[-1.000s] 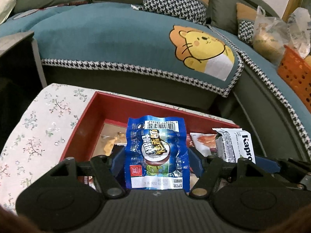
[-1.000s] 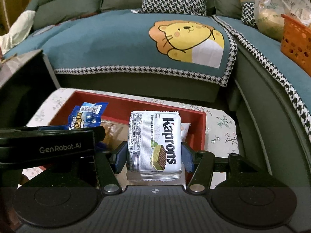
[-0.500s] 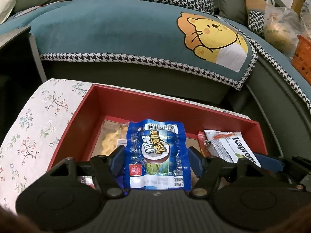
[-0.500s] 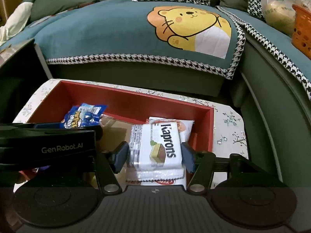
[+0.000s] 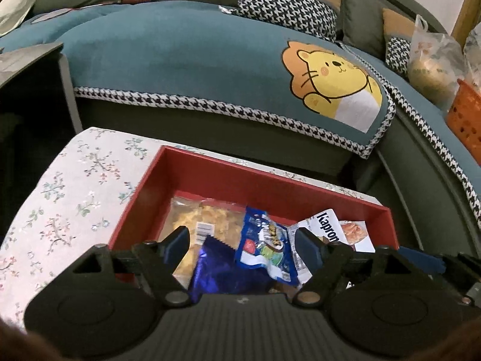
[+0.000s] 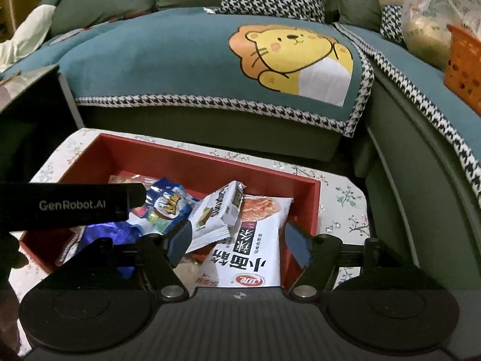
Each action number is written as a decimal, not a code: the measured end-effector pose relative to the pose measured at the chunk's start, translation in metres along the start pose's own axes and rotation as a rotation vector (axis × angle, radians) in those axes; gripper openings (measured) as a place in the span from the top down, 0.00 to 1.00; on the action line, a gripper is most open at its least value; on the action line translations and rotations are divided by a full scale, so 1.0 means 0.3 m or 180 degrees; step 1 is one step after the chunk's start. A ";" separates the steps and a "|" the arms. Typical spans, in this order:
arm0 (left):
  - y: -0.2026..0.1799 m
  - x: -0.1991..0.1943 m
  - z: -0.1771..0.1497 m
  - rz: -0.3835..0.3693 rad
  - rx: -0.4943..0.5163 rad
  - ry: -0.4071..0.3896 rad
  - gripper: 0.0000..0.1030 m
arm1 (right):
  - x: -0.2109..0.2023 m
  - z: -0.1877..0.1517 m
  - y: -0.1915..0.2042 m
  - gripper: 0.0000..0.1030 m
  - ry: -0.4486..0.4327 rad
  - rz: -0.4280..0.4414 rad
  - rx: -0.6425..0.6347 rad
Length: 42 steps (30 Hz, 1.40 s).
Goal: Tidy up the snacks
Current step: 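Open both tools to drop the wafer bar and sausage packet into the box, then move both tools from the box down to the last two snacks on the cloth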
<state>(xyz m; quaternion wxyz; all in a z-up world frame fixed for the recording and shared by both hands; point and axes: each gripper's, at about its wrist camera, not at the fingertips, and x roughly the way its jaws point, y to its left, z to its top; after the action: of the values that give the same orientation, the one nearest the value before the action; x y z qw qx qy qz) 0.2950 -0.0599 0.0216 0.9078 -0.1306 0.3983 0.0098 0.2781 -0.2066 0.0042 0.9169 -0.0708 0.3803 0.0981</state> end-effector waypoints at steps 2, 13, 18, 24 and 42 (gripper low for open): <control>0.015 -0.027 -0.004 0.0001 -0.0031 -0.0020 0.00 | -0.024 0.001 0.010 0.27 -0.0028 -0.0006 -0.0050; 0.153 -0.203 -0.099 0.0112 -0.0081 -0.0033 0.00 | -0.130 -0.073 0.088 0.26 0.0042 0.0125 -0.0195; 0.233 -0.293 -0.175 0.0127 -0.0143 0.0011 0.00 | -0.171 -0.154 0.183 0.26 0.0151 0.0240 -0.0482; 0.317 -0.376 -0.283 0.0117 -0.0221 0.0157 0.00 | -0.204 -0.250 0.299 0.25 0.0338 0.0570 -0.0895; 0.480 -0.497 -0.610 0.0226 -0.0859 0.0707 0.00 | -0.108 -0.396 0.564 0.25 0.0898 0.1474 -0.2410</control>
<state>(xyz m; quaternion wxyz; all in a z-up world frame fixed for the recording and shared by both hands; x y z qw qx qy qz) 0.0438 0.0471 -0.0219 0.8315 -0.2374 0.4956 0.0808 0.1351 -0.0708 -0.0654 0.7199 -0.3264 0.4445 0.4215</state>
